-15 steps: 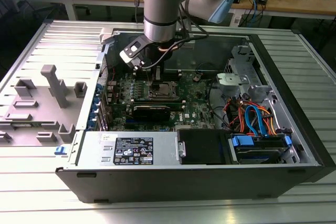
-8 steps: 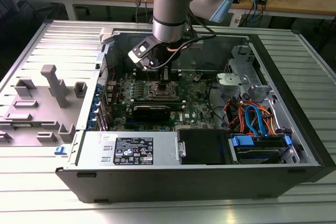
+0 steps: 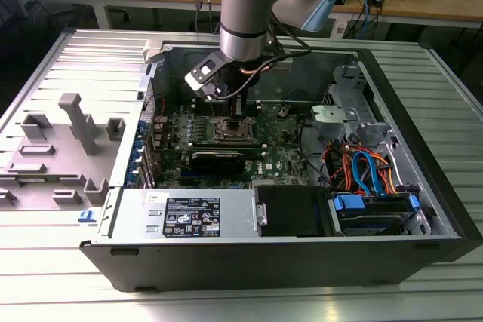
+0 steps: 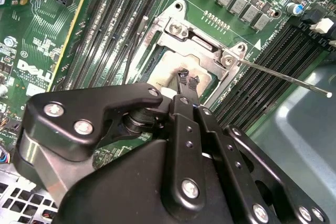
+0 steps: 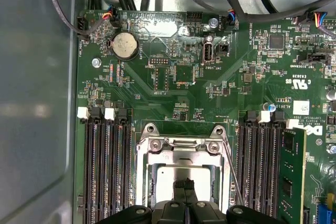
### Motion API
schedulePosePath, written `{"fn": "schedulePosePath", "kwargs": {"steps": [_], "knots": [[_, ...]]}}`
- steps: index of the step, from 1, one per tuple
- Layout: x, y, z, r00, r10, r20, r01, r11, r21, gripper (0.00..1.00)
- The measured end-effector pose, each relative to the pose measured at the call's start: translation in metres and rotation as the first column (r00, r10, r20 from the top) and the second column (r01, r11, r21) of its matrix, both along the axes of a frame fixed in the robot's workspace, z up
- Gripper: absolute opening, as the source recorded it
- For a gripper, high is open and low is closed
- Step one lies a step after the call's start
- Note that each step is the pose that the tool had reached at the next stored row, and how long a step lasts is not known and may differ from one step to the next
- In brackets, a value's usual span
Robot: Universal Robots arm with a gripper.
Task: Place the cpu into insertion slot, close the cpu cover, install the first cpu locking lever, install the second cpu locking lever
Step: 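Close the cpu cover, then install the first cpu locking lever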
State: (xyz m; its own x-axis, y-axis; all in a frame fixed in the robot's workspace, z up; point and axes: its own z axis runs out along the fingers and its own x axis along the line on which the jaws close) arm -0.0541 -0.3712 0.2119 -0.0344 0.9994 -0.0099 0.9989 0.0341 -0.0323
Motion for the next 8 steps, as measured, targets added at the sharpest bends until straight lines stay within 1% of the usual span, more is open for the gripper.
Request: {"fn": "schedulePosePath", "kwargs": {"steps": [8], "knots": [[0.0007,0.0000,0.0000,1.0000,0.000,0.0000,0.000,1.0000,0.0000,0.11]]}}
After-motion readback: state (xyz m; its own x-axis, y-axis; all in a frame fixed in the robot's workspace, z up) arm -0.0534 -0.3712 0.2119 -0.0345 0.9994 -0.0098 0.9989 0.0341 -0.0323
